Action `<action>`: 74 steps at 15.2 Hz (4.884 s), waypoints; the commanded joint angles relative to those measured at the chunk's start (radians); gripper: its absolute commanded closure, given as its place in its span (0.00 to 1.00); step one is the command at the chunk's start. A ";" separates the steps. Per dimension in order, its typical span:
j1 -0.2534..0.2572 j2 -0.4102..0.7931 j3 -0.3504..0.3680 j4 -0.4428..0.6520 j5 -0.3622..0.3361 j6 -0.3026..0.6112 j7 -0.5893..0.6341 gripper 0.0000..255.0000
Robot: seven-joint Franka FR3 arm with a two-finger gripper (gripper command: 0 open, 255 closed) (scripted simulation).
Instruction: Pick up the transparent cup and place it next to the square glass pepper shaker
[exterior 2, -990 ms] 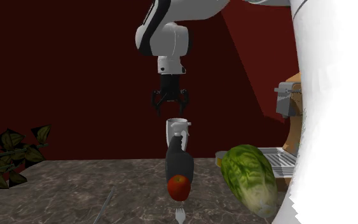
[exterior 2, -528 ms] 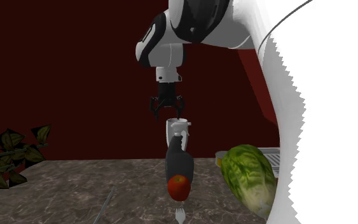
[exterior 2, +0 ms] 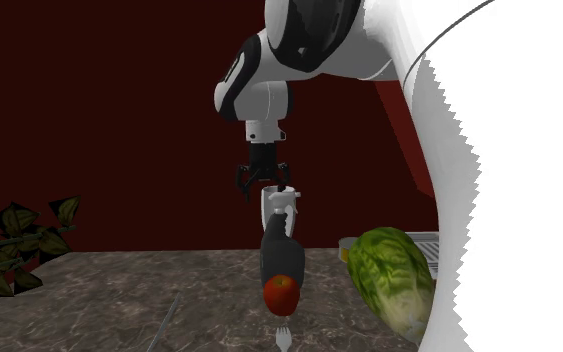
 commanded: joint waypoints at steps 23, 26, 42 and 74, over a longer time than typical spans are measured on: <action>0.001 -0.011 0.000 0.089 0.001 -0.099 -0.001 1.00; 0.001 -0.010 0.000 0.130 0.001 -0.140 -0.002 1.00; 0.006 0.065 0.000 0.471 0.000 -0.406 -0.005 1.00; -0.102 -0.987 -0.090 -0.508 -0.020 -0.475 -0.197 1.00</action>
